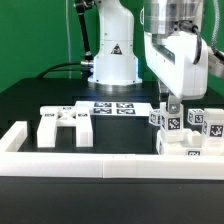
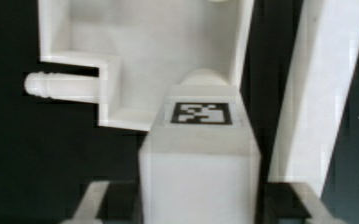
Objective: Assemble chair
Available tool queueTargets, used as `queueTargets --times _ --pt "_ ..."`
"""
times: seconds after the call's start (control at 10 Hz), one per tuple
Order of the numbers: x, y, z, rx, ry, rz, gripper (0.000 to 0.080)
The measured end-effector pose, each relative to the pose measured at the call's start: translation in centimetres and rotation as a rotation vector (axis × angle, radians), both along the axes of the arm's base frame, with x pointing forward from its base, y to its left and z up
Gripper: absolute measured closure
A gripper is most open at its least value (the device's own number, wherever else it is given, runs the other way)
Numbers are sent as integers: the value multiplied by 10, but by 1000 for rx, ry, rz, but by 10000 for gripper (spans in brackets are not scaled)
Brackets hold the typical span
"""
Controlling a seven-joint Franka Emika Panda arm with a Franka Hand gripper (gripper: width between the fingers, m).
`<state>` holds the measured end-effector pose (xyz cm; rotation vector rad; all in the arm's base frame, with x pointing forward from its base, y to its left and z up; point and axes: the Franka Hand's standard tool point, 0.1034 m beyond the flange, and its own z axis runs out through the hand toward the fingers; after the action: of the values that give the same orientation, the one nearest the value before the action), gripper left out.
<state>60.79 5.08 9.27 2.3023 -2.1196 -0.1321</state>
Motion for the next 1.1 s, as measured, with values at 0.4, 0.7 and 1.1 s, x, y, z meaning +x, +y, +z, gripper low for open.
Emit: queueTargets --times 0.4,0.7,1.1 --pt "2 4 2 7 -15 270 191" --pt "3 3 2 24 -34 548 151" --pt "3 5 2 27 -40 846 150"
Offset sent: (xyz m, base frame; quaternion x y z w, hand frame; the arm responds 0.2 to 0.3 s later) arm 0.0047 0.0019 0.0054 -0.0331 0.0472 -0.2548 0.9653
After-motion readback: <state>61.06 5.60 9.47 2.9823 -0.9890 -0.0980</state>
